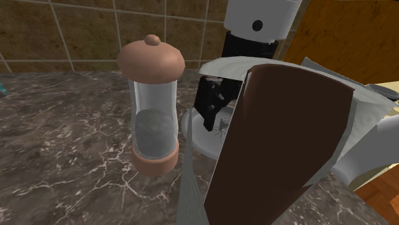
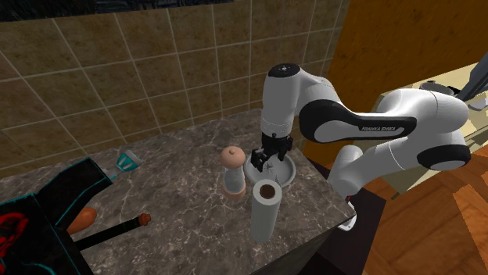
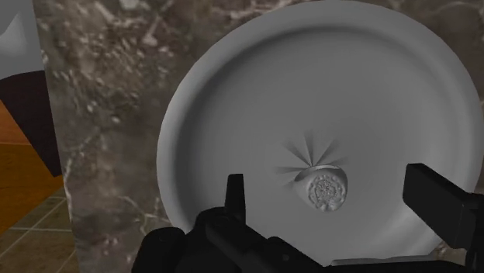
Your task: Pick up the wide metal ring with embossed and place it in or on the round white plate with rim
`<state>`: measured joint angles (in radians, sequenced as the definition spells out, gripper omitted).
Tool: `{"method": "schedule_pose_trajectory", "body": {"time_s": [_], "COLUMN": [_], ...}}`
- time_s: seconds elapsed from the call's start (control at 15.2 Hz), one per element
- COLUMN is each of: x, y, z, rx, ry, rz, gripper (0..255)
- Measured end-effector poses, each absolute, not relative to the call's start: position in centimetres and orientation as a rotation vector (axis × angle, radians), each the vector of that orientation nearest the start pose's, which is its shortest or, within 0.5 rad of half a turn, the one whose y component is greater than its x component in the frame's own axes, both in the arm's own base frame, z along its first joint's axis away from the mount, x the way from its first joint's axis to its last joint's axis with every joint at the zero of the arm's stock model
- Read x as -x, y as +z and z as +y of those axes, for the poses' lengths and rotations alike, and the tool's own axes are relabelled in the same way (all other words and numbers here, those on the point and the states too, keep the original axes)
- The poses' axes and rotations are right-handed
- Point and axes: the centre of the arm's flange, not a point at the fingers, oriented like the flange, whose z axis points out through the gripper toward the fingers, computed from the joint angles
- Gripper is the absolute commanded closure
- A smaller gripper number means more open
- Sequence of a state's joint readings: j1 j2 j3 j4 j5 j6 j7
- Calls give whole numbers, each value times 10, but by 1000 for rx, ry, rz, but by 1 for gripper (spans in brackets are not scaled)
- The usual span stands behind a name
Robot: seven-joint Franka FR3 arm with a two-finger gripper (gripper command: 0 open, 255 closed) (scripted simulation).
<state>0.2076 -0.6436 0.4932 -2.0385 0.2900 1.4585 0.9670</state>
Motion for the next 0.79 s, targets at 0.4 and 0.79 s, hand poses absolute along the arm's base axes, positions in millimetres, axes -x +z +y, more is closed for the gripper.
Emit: {"method": "schedule_pose_trajectory", "body": {"time_s": [0.4, 0.79], "x": [-216, -217], "y": [684, 693], "z": [309, 308], "rx": [3101, 3102], "ry": [0, 1], "rz": [500, 501], "gripper": [0, 0]}}
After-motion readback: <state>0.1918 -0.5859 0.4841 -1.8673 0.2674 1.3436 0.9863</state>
